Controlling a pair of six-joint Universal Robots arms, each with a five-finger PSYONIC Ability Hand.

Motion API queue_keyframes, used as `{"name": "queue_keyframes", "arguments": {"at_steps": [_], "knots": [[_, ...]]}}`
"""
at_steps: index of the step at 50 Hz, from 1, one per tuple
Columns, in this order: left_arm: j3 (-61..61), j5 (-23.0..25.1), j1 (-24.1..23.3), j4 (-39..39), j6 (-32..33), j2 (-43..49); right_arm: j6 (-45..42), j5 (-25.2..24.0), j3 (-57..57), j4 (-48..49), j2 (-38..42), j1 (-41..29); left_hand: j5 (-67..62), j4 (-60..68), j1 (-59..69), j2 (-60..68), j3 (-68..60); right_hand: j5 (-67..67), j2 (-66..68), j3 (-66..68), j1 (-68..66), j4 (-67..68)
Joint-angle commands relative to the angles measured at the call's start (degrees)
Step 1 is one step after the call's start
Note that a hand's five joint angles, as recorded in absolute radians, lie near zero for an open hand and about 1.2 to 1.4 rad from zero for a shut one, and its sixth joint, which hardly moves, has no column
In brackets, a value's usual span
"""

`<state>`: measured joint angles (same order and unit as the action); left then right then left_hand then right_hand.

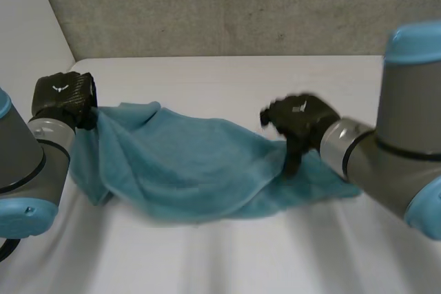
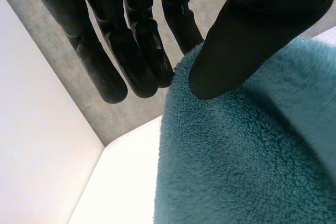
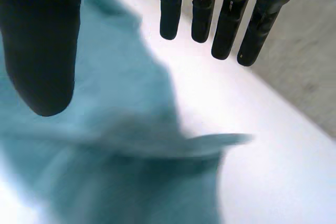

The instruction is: Fold the laundry

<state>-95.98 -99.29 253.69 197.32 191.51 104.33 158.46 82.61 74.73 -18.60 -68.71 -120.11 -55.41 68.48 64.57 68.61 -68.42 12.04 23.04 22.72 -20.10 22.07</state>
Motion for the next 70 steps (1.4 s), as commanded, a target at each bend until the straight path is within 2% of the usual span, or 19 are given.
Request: {"name": "queue_keyframes", "arguments": {"at_steps": [1,8,14,18,23,28,34,41,45,47,48,49,51,53,58,62,64,66,70], "knots": [[-0.5,0.2,-0.4,-0.9,0.0,-1.2,10.5,-3.0,-5.8,6.4,-2.8,8.7,-14.6,11.5,15.4,11.4,-11.6,0.2,-0.8,-0.5,-2.1,0.1],[-3.2,0.5,-0.6,-4.7,-0.3,-6.1,5.3,-8.5,-10.4,4.7,5.0,10.5,-13.9,10.9,14.8,10.7,-10.9,1.3,0.3,0.6,-3.3,1.3],[-5.5,0.5,-0.6,-4.9,-0.3,-8.9,-9.4,-8.5,-11.7,-2.3,10.9,9.9,-11.4,8.3,12.3,8.2,-8.4,2.0,1.0,1.3,-3.9,2.0],[-6.2,0.5,-0.6,-5.0,-0.3,-9.1,-13.0,-8.7,-8.8,-1.8,11.0,10.3,-11.4,8.3,12.3,8.2,-8.4,2.0,1.0,1.3,-3.9,2.0],[-7.0,0.5,-0.3,-5.3,-0.3,-9.1,-14.6,-9.7,2.2,8.8,6.4,9.7,-11.4,8.3,12.3,8.2,-8.4,2.0,1.0,1.3,-3.9,2.0],[-7.5,0.5,0.8,-5.7,-0.3,-9.1,-18.1,-8.8,7.8,17.0,6.0,9.1,-11.6,8.5,12.4,8.4,-8.6,2.3,1.3,1.7,-4.3,2.3],[-7.6,0.5,0.8,-5.7,-0.3,-9.1,-22.0,-8.5,9.7,26.4,8.8,7.4,-11.6,8.5,12.4,8.4,-8.6,9.9,8.9,9.2,-11.8,9.9],[-7.6,0.5,0.8,-5.8,-0.3,-9.1,-22.0,-8.4,8.9,29.4,12.8,7.4,-11.6,8.5,12.4,8.4,-8.6,14.9,14.0,14.3,-16.9,14.9],[-7.7,0.5,0.7,-6.0,-0.3,-9.1,-21.9,-8.3,8.1,29.3,14.8,7.3,-11.6,8.5,12.4,8.4,-8.6,22.2,21.2,21.5,-24.1,22.2],[-7.7,0.5,0.8,-6.4,-0.3,-9.1,-21.6,-8.3,7.5,29.3,15.3,6.9,-11.9,8.8,12.8,8.7,-8.9,41.8,40.8,41.1,-43.7,41.7],[-7.7,0.5,0.8,-6.4,-0.3,-9.1,-21.6,-8.3,7.5,29.3,15.3,6.9,-11.9,8.8,12.8,8.7,-8.9,41.9,40.9,41.2,-43.8,41.8],[-7.6,0.5,0.8,-6.5,-0.3,-9.1,-21.6,-8.4,7.4,29.4,15.3,6.9,-12.1,9.0,12.9,8.9,-9.1,57.8,56.8,57.1,-59.7,57.8],[-7.6,0.5,0.8,-6.6,-0.3,-9.1,-21.4,-8.3,7.4,29.5,15.2,7.1,-12.4,9.3,13.3,9.2,-9.4,58.0,57.0,57.3,-59.9,57.9],[-7.6,0.5,0.8,-6.6,-0.3,-9.1,-20.8,-8.2,7.4,29.6,14.1,7.1,-12.9,9.9,13.8,9.7,-9.9,58.0,57.0,57.3,-59.9,57.9],[-6.7,0.6,1.2,-7.0,-0.2,-9.1,-10.6,-6.5,7.0,29.1,0.6,7.9,-14.6,11.5,15.4,11.4,-11.6,58.0,57.0,57.3,-59.9,57.9],[-5.2,0.6,1.3,-9.2,-0.1,-9.8,-6.8,-5.1,6.0,27.1,-4.4,9.3,-14.6,11.5,15.4,11.4,-11.6,58.0,57.0,57.3,-59.9,57.9],[-4.7,0.6,1.3,-10.6,-0.1,-10.3,-7.2,-4.3,5.2,23.2,-6.8,10.5,-14.6,11.5,15.4,11.4,-11.6,58.0,57.0,57.3,-59.9,57.9],[-4.1,1.2,1.3,-13.8,0.3,-10.5,-9.8,-3.6,3.7,12.7,-11.2,14.1,-14.6,11.5,15.4,11.4,-11.6,58.0,57.0,57.3,-59.9,57.9],[-4.0,2.9,1.5,-17.5,0.4,-10.5,-13.5,-3.4,3.9,2.9,-12.1,17.2,-14.6,11.5,15.4,11.4,-11.6,58.0,57.0,57.3,-59.9,57.9]]}}
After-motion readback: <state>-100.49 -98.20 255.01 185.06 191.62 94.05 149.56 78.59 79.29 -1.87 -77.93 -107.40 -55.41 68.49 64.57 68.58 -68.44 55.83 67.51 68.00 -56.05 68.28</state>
